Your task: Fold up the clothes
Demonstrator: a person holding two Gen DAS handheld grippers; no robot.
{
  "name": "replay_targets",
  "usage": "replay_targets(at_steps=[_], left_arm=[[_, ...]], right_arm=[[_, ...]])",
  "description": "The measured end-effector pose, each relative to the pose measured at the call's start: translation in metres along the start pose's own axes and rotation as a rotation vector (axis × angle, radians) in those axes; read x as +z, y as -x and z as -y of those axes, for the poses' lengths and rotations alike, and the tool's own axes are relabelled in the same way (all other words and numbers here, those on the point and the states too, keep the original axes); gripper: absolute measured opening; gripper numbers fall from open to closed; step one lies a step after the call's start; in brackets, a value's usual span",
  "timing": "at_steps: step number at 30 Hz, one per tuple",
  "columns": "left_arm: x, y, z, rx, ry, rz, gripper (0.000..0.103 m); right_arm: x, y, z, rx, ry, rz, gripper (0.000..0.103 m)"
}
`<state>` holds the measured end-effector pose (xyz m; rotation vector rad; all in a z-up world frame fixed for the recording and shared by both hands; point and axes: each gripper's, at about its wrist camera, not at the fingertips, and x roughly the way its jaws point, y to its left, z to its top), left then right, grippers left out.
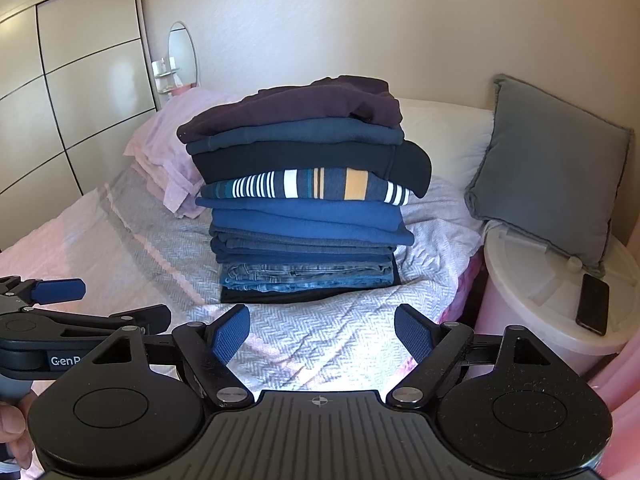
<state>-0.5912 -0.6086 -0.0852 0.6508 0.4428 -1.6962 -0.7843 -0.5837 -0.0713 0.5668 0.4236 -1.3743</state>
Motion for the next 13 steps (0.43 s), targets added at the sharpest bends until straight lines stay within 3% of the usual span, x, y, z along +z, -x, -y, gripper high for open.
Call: replay_targets(at_steps=[13], left_arm=[[-0.0013, -0.0025, 0.0018, 0.003, 0.008, 0.000, 0.102]], right_arm=[[0.0000, -0.0033, 0.0038, 0.006, 0.008, -0.013, 0.082]])
